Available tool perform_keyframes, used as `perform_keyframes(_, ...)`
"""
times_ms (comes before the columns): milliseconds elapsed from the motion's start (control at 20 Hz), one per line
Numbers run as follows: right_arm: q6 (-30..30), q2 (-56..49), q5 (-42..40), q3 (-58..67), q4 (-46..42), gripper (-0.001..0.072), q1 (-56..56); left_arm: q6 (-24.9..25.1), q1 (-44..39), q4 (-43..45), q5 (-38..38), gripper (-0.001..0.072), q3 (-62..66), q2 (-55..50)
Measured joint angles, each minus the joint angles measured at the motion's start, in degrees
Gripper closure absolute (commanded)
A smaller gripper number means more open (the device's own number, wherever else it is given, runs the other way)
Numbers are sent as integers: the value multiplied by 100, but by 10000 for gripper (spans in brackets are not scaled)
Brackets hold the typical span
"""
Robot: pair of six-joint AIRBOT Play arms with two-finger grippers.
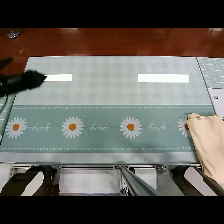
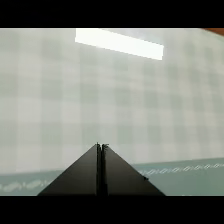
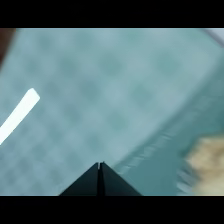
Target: Fold the shirts.
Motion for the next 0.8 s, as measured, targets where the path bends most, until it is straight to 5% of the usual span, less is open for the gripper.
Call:
perform_keyframes(150, -575, -835, -732, 498, 15, 688, 2004, -127, -522, 131, -452, 686, 1475, -916)
perform_keyframes(350, -330, -1928, -896, 603, -1805, 687, 3764, -949, -1156, 1134, -772, 685, 1797, -1799)
perform_keyframes(500, 227, -2500, -632, 599, -2929, 688, 4232, -1464, -1329, 1727, -833, 684, 1486, -2234)
perform_keyframes(800, 728, -2844, -439, 601, -3668, 687, 4470, -1814, -1416, 2194, -623, 684, 1259, -2533)
